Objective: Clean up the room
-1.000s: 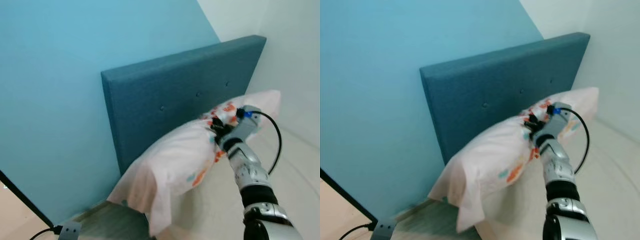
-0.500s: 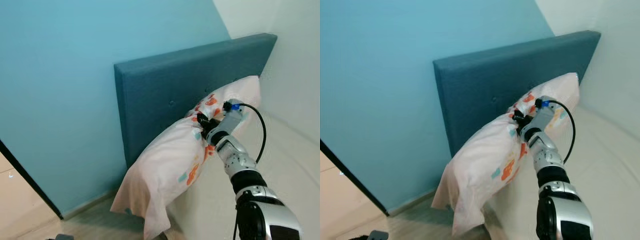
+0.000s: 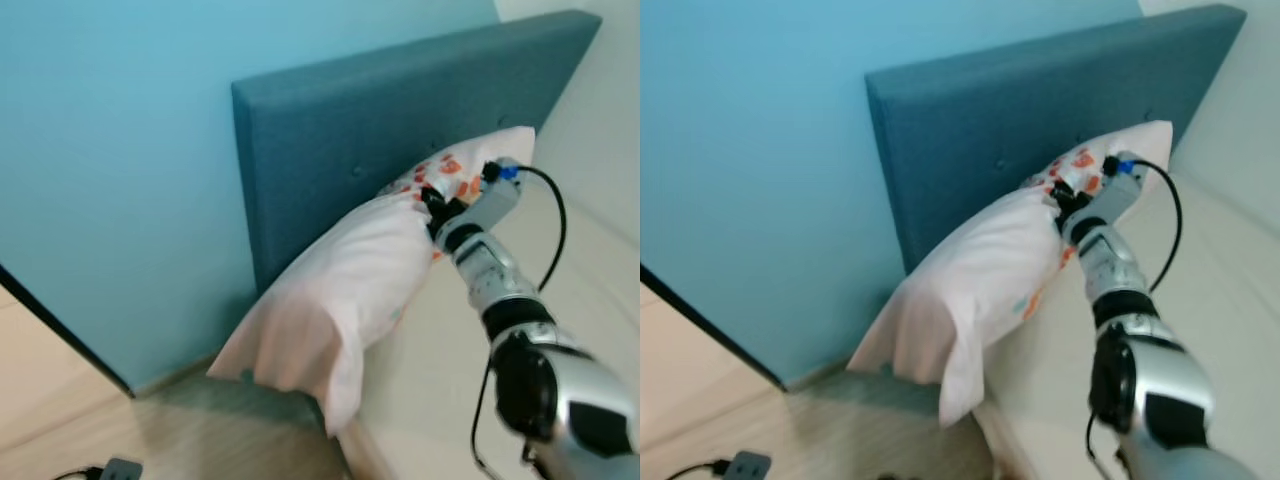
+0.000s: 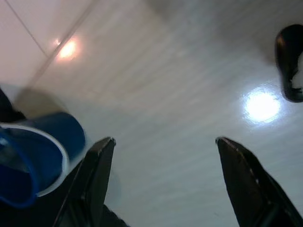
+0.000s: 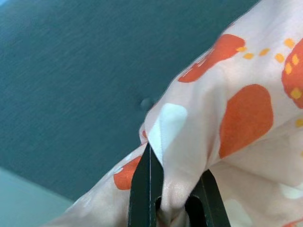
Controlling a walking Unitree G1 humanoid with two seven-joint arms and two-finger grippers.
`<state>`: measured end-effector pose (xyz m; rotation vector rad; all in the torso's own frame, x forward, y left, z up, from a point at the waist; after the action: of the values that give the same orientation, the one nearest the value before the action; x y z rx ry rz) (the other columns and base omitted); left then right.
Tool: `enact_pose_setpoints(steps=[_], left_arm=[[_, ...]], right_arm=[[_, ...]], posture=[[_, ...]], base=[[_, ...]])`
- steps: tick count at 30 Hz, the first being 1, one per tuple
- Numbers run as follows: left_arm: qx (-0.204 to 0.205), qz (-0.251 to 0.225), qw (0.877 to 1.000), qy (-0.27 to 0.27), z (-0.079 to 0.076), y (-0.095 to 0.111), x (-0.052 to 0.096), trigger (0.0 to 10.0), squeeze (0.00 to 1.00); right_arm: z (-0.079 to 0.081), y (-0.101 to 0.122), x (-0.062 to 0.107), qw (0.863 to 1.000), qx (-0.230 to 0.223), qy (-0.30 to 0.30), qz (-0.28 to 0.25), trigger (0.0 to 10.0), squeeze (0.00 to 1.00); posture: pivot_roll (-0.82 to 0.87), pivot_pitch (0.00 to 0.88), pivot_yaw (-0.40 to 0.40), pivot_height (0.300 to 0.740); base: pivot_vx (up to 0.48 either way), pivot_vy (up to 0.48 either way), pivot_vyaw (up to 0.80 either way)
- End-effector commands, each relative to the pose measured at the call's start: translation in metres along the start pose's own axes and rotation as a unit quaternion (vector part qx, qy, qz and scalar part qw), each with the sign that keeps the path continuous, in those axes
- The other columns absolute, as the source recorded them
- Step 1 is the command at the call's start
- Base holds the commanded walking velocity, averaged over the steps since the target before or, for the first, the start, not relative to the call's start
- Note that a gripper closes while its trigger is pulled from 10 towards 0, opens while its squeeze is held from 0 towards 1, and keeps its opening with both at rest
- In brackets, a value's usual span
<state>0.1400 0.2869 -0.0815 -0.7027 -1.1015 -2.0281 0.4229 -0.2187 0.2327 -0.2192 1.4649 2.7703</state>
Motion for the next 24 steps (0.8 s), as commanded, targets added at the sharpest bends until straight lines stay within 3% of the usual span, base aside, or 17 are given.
enact_pose_setpoints(steps=[1, 7, 8, 10, 11, 12, 13, 15, 16, 19, 20, 21, 23, 24], left_arm=[[-0.020, 0.010, 1.000, 0.004, 0.013, -0.021, 0.007, 10.0, 0.00], [-0.036, -0.031, 0.999, 0.014, 0.027, -0.023, 0.014, 10.0, 0.00], [-0.036, -0.031, 0.999, 0.014, 0.027, -0.023, 0.014, 10.0, 0.00], [-0.049, -0.058, 0.997, 0.011, 0.027, -0.021, 0.019, 10.0, 0.00], [-0.049, -0.058, 0.997, 0.011, 0.027, -0.021, 0.019, 10.0, 0.00], [-0.050, -0.064, 0.997, 0.009, 0.024, -0.021, 0.021, 10.0, 0.00], [-0.050, -0.064, 0.997, 0.009, 0.024, -0.021, 0.021, 10.0, 0.00], [-0.055, -0.071, 0.996, 0.000, 0.018, -0.023, 0.024, 10.0, 0.00], [-0.055, -0.071, 0.996, 0.000, 0.018, -0.023, 0.024, 10.0, 0.00], [-0.062, -0.072, 0.995, -0.017, 0.009, -0.028, 0.028, 10.0, 0.00], [-0.062, -0.072, 0.995, -0.017, 0.009, -0.028, 0.028, 10.0, 0.00], [-0.063, -0.071, 0.995, -0.021, 0.007, -0.029, 0.029, 10.0, 0.00], [-0.064, -0.069, 0.995, -0.026, 0.006, -0.033, 0.031, 10.0, 0.00], [-0.064, -0.069, 0.995, -0.026, 0.006, -0.033, 0.031, 10.0, 0.00]], right_arm=[[0.023, 0.070, -0.006, 0.992, 0.010, 0.030, -0.124, 10.0, 0.00], [0.030, 0.107, -0.003, 0.980, -0.020, 0.043, -0.192, 10.0, 0.00], [0.030, 0.107, -0.003, 0.980, -0.020, 0.043, -0.192, 10.0, 0.00], [0.011, 0.090, 0.001, 0.980, -0.063, 0.027, -0.185, 10.0, 0.00], [0.011, 0.090, 0.001, 0.980, -0.063, 0.027, -0.185, 10.0, 0.00], [-0.002, 0.066, 0.003, 0.985, -0.074, 0.011, -0.155, 10.0, 0.00], [-0.002, 0.066, 0.003, 0.985, -0.074, 0.011, -0.155, 10.0, 0.00], [-0.023, 0.021, 0.010, 0.993, -0.069, -0.021, -0.088, 10.0, 0.00], [-0.023, 0.021, 0.010, 0.993, -0.069, -0.021, -0.088, 10.0, 0.00], [-0.076, -0.068, 0.052, 0.989, -0.072, -0.121, 0.037, 10.0, 0.00], [-0.076, -0.068, 0.052, 0.989, -0.072, -0.121, 0.037, 10.0, 0.00], [-0.091, -0.088, 0.068, 0.984, -0.064, -0.150, 0.068, 10.0, 0.00], [-0.118, -0.107, 0.098, 0.973, -0.054, -0.205, 0.095, 10.0, 0.00], [-0.118, -0.107, 0.098, 0.973, -0.054, -0.205, 0.095, 10.0, 0.00]], posture=[[0.25, 0.301, -0.012, 0.740], [0.30, 0.358, -0.001, 0.740], [0.30, 0.358, -0.001, 0.740], [0.30, 0.380, -0.003, 0.740], [0.30, 0.380, -0.003, 0.740], [0.29, 0.386, -0.003, 0.740], [0.29, 0.386, -0.003, 0.740], [0.28, 0.395, -0.002, 0.740], [0.28, 0.395, -0.002, 0.740], [0.27, 0.398, 0.002, 0.740], [0.27, 0.398, 0.002, 0.740], [0.26, 0.396, 0.006, 0.740], [0.26, 0.385, 0.008, 0.740], [0.26, 0.385, 0.008, 0.740]], base=[[0.000, 0.000, 0.00], [0.000, 0.000, 0.00], [0.000, 0.000, 0.00], [0.000, 0.000, 0.00], [0.000, 0.000, 0.00], [0.000, 0.000, 0.00], [0.000, 0.000, 0.00], [0.000, 0.000, 0.00], [0.000, 0.000, 0.00], [0.000, 0.000, 0.00], [0.000, 0.000, 0.00], [0.000, 0.000, 0.00], [0.000, 0.000, 0.00], [0.000, 0.000, 0.00]])
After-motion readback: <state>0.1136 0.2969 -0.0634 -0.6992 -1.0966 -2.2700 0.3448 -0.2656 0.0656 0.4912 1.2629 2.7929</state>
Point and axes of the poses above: a point about 5 cm out from each wrist's last joint towards the gripper, its own x axis pointing back from the gripper into the wrist, its own y axis along the axis of the wrist's last joint, z = x × y, the point moved 1 cm from there along -x, pointing out of the wrist towards the gripper, and after that the axes turned 7 degrees about -x, right-handed, at the moved point
